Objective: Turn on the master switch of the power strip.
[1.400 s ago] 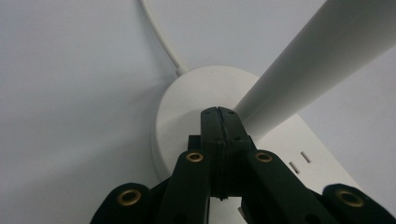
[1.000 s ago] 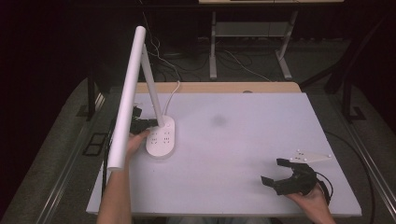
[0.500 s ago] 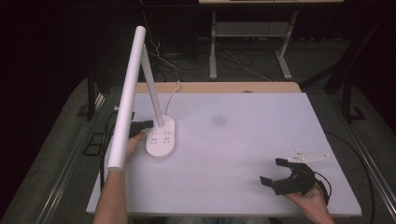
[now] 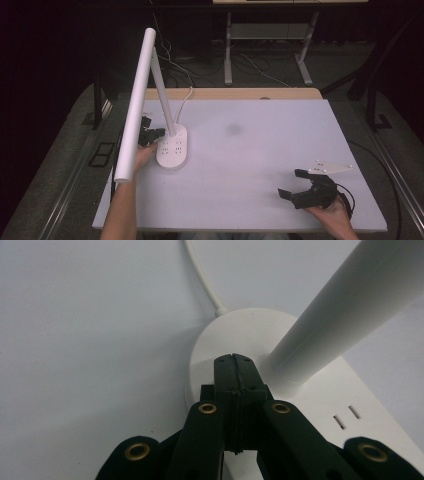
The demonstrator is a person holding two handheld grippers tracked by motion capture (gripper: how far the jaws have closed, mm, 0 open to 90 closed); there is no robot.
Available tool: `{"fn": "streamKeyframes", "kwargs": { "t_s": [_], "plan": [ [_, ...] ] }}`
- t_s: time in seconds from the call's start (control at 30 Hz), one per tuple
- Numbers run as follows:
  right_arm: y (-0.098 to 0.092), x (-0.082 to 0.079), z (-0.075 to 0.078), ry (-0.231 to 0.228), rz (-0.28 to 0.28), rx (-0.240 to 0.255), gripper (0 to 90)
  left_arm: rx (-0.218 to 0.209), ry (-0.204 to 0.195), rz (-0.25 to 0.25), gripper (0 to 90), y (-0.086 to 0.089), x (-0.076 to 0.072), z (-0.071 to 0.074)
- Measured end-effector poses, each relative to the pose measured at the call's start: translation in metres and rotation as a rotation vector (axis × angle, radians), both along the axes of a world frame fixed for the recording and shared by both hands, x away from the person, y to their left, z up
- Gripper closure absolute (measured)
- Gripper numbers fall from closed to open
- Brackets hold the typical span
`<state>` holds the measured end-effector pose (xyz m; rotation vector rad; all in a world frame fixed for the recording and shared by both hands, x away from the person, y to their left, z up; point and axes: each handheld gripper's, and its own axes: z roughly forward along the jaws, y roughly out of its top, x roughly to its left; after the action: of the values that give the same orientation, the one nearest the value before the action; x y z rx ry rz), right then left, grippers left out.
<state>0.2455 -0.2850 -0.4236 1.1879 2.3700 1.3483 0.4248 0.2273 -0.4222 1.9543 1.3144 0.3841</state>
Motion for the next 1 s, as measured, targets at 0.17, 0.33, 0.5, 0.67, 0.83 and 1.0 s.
{"fn": "streamKeyframes", "kwargs": {
  "t_s": [0.17, 0.33, 0.5, 0.67, 0.83, 1.0],
  "plan": [
    [-0.001, 0.001, 0.000, -0.005, -0.004, -0.002, 0.4, 0.062, -0.007, -0.001, 90.0, -0.005, -0.002, 0.002],
    [-0.001, 0.002, 0.000, 0.004, -0.006, -0.004, 0.4, 0.082, -0.016, 0.004, 90.0, -0.008, -0.003, 0.002],
    [-0.002, 0.001, 0.000, 0.000, -0.013, -0.001, 0.4, -0.076, -0.001, 0.034, 90.0, 0.004, -0.001, -0.004],
    [-0.004, 0.001, 0.000, 0.000, -0.018, 0.004, 0.4, -0.226, -0.014, 0.077, 89.9, 0.019, -0.004, -0.011],
    [-0.003, 0.002, -0.001, 0.005, -0.012, 0.002, 0.4, -0.266, -0.026, 0.086, 89.8, 0.024, -0.011, -0.011],
    [-0.003, 0.002, -0.001, 0.005, -0.014, 0.002, 0.4, -0.280, -0.060, 0.101, 89.7, 0.028, -0.017, 0.000]
  ]
}}
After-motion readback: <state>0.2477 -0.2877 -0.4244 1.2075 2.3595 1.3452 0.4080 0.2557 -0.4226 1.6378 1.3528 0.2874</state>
